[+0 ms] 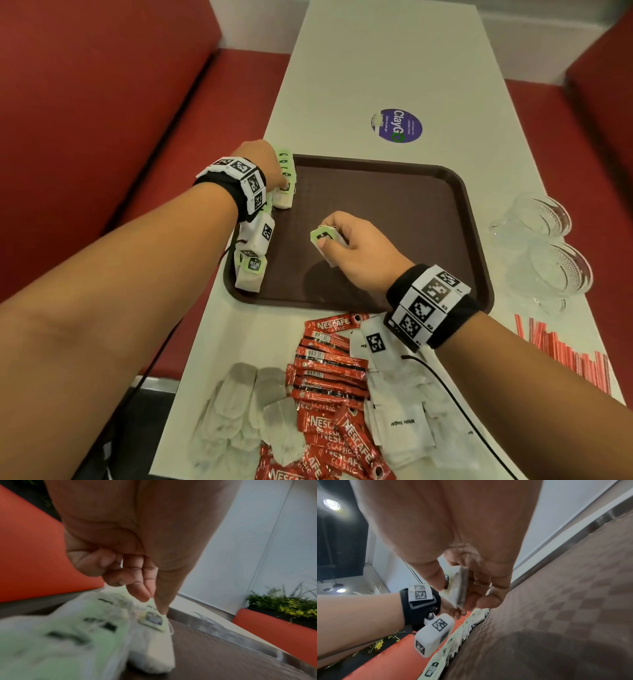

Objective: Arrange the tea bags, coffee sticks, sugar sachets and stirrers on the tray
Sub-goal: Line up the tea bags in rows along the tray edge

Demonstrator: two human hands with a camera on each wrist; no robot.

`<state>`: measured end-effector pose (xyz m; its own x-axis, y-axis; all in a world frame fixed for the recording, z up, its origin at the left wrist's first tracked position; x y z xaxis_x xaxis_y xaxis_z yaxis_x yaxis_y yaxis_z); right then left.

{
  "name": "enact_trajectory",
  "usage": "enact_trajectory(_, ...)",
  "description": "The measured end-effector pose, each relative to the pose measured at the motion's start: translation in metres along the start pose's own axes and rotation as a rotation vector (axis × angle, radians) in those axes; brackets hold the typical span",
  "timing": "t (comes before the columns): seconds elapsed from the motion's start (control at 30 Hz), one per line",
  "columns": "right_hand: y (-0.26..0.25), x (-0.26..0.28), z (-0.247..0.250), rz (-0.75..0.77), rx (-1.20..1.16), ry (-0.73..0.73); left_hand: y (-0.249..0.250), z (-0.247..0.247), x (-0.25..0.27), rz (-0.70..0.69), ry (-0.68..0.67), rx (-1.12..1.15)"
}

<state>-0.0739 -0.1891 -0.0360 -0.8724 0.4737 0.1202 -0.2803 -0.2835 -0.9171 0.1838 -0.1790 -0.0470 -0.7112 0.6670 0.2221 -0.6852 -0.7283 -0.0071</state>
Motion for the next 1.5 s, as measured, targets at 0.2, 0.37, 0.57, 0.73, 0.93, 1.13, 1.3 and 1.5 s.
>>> enact_trajectory(0.2, -0.001, -0.004, 0.002, 0.021, 0.054, 0.001, 0.018, 0.004, 0.003, -0.08, -0.067, -0.156)
enact_trajectory(0.37, 0.0, -0.005, 0.005, -0.058, -0.073, -0.002, 0.021, 0.011, 0.013, -0.106, -0.05, -0.17)
enact_trajectory(0.57, 0.005, -0.012, 0.007, -0.062, -0.157, 0.104, 0.031, 0.04, 0.071, -0.466, 0.031, 0.263)
enact_trajectory(0.73, 0.007, -0.015, 0.009, -0.036, -0.217, 0.134, 0.025, 0.036, 0.108, -0.639, -0.032, 0.251)
enact_trajectory(0.93, 0.009, -0.02, 0.003, -0.033, -0.133, 0.099, 0.022, 0.031, 0.111, -0.66, 0.094, 0.185)
enact_trajectory(1.13, 0.013, -0.017, 0.004, -0.054, 0.074, 0.021, -0.003, 0.039, 0.093, -0.484, 0.227, 0.28)
enact_trajectory(1.3, 0.015, -0.006, -0.005, -0.14, 0.345, -0.392, -0.025, 0.034, 0.067, -0.345, 0.064, 0.086)
enact_trajectory(1.5, 0.012, 0.0, -0.013, -0.085, 0.471, -0.552, -0.02, 0.015, 0.041, -0.279, -0.063, -0.066)
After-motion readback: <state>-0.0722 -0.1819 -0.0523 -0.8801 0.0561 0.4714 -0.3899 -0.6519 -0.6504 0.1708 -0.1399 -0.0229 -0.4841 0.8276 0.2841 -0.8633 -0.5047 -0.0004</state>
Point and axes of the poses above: each hand's wrist, its own x-axis away from the middle knuckle, its own z-axis out of the back of the hand, y = z × x, the point moved 1 cm from there along -x, towards the middle knuckle, and after that the axes turned 11 degrees about -x, right-handed, at the moved point
